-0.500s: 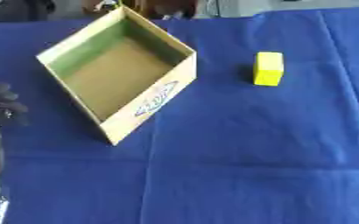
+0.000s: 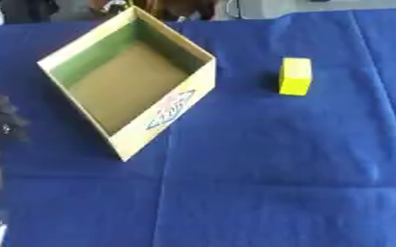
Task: Pick up objects on the table and place them in the box.
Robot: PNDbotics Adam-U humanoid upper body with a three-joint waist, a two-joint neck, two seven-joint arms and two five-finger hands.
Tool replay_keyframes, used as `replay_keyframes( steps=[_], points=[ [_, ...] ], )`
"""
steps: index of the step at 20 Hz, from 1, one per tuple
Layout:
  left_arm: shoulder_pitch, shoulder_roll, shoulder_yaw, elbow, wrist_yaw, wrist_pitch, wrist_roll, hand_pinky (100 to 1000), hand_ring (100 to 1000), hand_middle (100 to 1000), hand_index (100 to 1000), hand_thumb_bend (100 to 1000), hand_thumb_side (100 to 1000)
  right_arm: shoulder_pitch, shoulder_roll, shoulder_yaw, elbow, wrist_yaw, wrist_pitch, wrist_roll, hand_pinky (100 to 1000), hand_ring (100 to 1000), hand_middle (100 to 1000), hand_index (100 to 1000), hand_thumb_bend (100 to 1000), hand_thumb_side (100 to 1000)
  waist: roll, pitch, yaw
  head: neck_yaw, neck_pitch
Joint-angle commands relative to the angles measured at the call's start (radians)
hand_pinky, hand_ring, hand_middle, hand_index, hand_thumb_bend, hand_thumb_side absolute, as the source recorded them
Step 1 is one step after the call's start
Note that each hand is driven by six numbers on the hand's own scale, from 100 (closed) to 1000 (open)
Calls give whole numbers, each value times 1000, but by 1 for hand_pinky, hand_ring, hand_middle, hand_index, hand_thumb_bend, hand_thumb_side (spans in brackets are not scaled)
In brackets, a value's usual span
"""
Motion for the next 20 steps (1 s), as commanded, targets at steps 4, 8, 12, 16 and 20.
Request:
replay_keyframes(
  steps=[4, 8, 12, 16, 20],
  points=[
    [-1, 20, -8, -13, 2, 1, -6, 301, 452, 491, 633, 100, 902, -19, -298, -46, -15, 45, -12, 29, 743, 888, 785, 871, 100, 891, -11, -17, 11, -29, -18],
    [0, 22, -11, -13, 2, 0, -10, 299, 452, 491, 632, 100, 900, -29, -463, -68, -15, 43, 64, 121, 775, 904, 817, 895, 109, 893, -10, -13, 19, -45, -22],
    [-1, 25, -11, -13, 1, -2, -11, 298, 451, 491, 632, 100, 900, -51, -584, -89, -15, 38, 125, 266, 826, 921, 848, 929, 170, 923, -10, -9, 22, -49, -21],
    [2, 30, -13, -13, 0, -1, -14, 297, 451, 491, 632, 100, 900, -73, -700, -100, -15, 37, 169, 445, 863, 928, 860, 950, 247, 949, -14, -9, 28, -57, -25],
    [3, 35, -16, -13, -1, 0, -17, 295, 451, 491, 631, 100, 878, -84, -778, -96, -15, 40, 193, 593, 904, 932, 874, 969, 297, 809, -20, -7, 31, -67, -31]
  ],
)
